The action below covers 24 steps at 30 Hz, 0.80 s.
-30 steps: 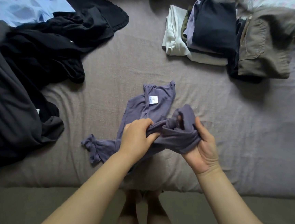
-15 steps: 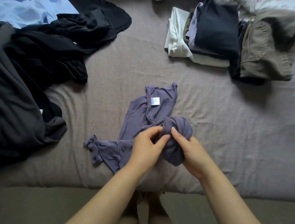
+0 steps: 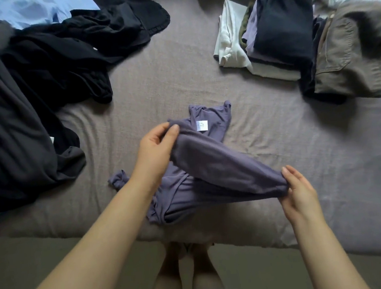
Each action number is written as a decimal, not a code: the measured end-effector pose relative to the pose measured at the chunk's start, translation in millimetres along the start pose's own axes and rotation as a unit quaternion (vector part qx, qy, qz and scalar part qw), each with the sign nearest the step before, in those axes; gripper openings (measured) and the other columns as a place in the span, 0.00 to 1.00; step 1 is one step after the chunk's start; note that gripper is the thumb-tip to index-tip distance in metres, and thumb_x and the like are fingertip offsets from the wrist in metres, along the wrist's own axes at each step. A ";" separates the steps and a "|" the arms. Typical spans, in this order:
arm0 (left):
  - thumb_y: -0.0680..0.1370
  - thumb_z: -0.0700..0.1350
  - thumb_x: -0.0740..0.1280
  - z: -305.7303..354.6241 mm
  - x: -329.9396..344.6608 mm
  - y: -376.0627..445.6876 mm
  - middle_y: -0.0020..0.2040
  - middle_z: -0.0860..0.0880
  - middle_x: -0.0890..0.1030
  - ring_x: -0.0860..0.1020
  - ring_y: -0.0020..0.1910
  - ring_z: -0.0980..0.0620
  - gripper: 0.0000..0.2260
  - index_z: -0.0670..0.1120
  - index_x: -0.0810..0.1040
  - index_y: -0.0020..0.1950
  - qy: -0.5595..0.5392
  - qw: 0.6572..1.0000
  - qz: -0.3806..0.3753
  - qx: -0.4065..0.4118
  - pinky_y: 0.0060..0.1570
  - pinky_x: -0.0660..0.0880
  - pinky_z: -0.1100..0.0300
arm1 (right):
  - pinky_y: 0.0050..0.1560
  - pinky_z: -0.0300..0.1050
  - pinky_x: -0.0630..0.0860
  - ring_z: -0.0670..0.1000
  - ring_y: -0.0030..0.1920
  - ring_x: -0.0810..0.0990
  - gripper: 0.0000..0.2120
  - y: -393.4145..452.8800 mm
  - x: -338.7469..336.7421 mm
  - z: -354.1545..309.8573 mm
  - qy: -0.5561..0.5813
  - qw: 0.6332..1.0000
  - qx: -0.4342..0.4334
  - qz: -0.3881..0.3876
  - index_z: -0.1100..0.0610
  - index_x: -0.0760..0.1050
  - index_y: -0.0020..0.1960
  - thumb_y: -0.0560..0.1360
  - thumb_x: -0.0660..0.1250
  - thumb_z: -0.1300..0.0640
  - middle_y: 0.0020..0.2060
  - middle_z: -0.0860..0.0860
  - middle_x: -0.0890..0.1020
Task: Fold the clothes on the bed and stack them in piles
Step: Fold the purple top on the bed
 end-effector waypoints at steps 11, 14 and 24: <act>0.75 0.51 0.68 -159.2 -12.9 -39.6 0.55 0.46 0.76 0.75 0.57 0.44 0.10 0.48 0.77 0.54 0.458 0.869 0.058 -0.177 0.54 0.73 0.52 | 0.39 0.38 0.69 0.44 0.31 0.72 0.08 60.7 -56.7 55.8 -0.137 0.956 0.182 0.187 0.54 0.71 0.41 0.79 0.59 0.61 0.34 0.49 0.72; 0.75 0.53 0.70 -178.8 -21.8 -51.7 0.60 0.43 0.70 0.70 0.63 0.42 0.18 0.45 0.71 0.59 0.495 0.832 0.092 -0.233 0.55 0.72 0.49 | 0.50 0.46 0.72 0.51 0.45 0.76 0.05 55.1 -44.9 75.4 -0.292 0.931 0.044 0.214 0.65 0.77 0.49 0.75 0.64 0.65 0.47 0.56 0.79; 0.78 0.38 0.60 -161.3 -36.6 -55.7 0.49 0.42 0.77 0.77 0.47 0.39 0.04 0.44 0.73 0.49 0.263 0.910 0.267 -0.178 0.43 0.66 0.58 | 0.49 0.32 0.73 0.37 0.39 0.79 0.12 -42.8 87.4 138.2 -0.457 0.846 -0.064 -0.268 0.59 0.79 0.50 0.77 0.60 0.70 0.44 0.51 0.82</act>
Point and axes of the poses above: each hand's wrist, its own y-axis towards the middle knuckle, its own x-axis out of the palm, z = x × y, the point moved 3 cm from there along y, towards the middle knuckle
